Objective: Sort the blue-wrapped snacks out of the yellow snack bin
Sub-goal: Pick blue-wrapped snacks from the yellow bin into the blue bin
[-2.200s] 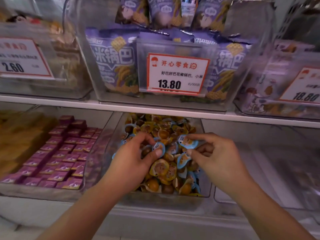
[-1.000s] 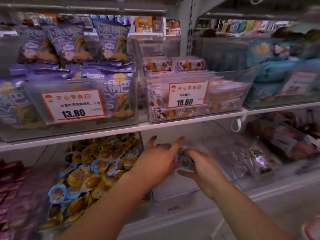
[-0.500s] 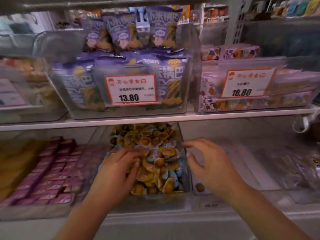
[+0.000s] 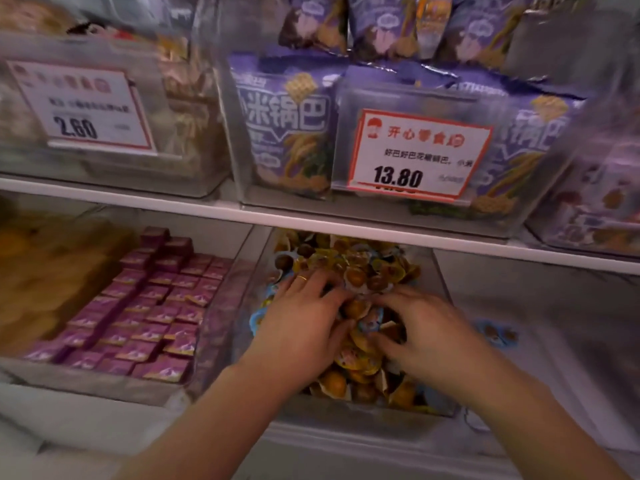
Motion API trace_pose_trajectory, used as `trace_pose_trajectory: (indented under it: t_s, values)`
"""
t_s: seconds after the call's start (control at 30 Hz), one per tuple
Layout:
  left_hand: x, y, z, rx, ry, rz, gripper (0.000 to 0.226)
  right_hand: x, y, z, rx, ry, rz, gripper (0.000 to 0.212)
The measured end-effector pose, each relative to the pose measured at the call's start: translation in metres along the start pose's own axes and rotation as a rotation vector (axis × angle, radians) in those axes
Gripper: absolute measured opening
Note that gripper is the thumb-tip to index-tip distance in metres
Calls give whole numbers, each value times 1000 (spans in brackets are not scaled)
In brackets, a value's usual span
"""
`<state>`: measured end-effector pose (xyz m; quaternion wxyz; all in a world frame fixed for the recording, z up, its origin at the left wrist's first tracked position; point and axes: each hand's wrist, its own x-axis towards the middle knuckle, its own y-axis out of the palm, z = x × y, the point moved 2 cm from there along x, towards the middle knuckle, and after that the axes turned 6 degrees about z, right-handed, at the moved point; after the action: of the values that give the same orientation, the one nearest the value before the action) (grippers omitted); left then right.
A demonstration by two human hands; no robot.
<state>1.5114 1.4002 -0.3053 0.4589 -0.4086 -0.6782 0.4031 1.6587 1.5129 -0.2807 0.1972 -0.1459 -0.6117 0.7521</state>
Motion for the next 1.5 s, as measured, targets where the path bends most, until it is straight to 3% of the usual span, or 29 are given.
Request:
trace_pose_trajectory:
  t_s: [0.17, 0.23, 0.33, 0.4, 0.47, 0.57, 0.7, 0.9, 1.13, 1.17, 1.23, 1.3, 1.33, 1.4, 1.5]
  values:
    - [-6, -5, 14, -50, -77, -67, 30, 0, -10, -8, 160, 40, 2, 34]
    - [-7, -5, 16, -112, -98, -62, 27, 5, -16, -12, 223, 59, -95, 20]
    - [-4, -4, 12, -183, -104, -97, 25, 12, -20, -18, 232, 94, -287, 22]
    - [-3, -2, 7, -185, -104, -102, 33, 15, -15, -15, 171, 85, -219, 41]
    - [-3, -1, 3, -162, -92, -107, 40, 17, -8, -11, 48, 76, -34, 68]
    - [-4, -5, 2, -201, -72, -145, 32, 19, -4, -12, -69, 42, 101, 86]
    - [-5, -12, 13, -293, -136, -200, 24, 19, -3, -15, -116, 11, 78, 75]
    - [-11, -22, 23, -637, -200, -295, 19, 15, -4, -12, -92, 7, 31, 48]
    - [-9, -36, 22, -1058, -317, -368, 7, 6, -18, -4, 477, 58, -286, 29]
    - [-10, -38, 18, -1047, -297, -383, 7, 5, -17, 1, 666, 90, -316, 23]
    - [-12, -38, 2, -997, -216, -381, 8, 3, -10, 15, 1293, 208, -274, 17]
    - [-14, -30, -17, -964, -141, -343, 11, -3, -7, 33, 1838, 296, -66, 27]
    - [-14, -25, -26, -934, -131, -322, 12, -8, -8, 38, 1952, 295, 22, 34]
    - [-14, -18, -39, -840, -116, -296, 14, -17, -10, 41, 1976, 246, 90, 34]
    - [-12, -19, -56, -685, 19, -255, 21, -30, -13, 32, 1843, 246, -18, 27]
